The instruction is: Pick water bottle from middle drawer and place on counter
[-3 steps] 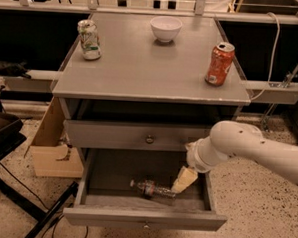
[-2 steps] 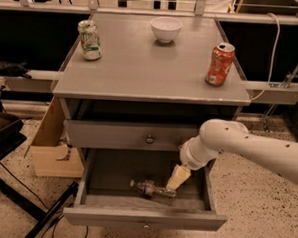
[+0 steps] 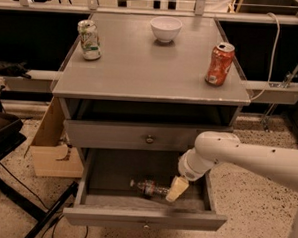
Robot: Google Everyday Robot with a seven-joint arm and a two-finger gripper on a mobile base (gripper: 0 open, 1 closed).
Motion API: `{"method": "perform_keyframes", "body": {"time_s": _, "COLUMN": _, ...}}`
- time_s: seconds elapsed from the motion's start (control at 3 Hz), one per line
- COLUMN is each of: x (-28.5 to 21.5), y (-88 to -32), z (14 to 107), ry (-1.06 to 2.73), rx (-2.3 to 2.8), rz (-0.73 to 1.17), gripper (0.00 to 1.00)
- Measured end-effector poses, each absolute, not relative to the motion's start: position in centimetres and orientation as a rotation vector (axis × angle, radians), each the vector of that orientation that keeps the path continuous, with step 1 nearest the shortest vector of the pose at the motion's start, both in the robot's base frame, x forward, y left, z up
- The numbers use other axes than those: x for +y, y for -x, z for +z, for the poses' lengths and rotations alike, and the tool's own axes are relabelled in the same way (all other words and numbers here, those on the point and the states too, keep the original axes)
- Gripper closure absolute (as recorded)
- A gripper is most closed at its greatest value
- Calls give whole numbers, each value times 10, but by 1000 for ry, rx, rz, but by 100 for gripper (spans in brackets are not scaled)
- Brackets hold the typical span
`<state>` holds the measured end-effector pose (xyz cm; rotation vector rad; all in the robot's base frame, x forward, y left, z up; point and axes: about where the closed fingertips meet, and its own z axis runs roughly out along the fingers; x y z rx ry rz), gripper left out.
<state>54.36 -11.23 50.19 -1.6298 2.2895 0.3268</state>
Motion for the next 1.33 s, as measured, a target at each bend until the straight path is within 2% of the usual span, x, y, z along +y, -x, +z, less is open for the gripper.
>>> {"method": "perform_keyframes", "body": {"time_s": 0.67, "x": -79, "y": -540, "z": 450, "ry": 1725, "rx": 2251, "rz": 354, "gripper": 0}}
{"method": "perform_keyframes", "body": {"time_s": 1.33, "x": -51, "y": -562, "z": 412, "ry": 1773, "rx": 2234, "rz": 345, "gripper": 0}}
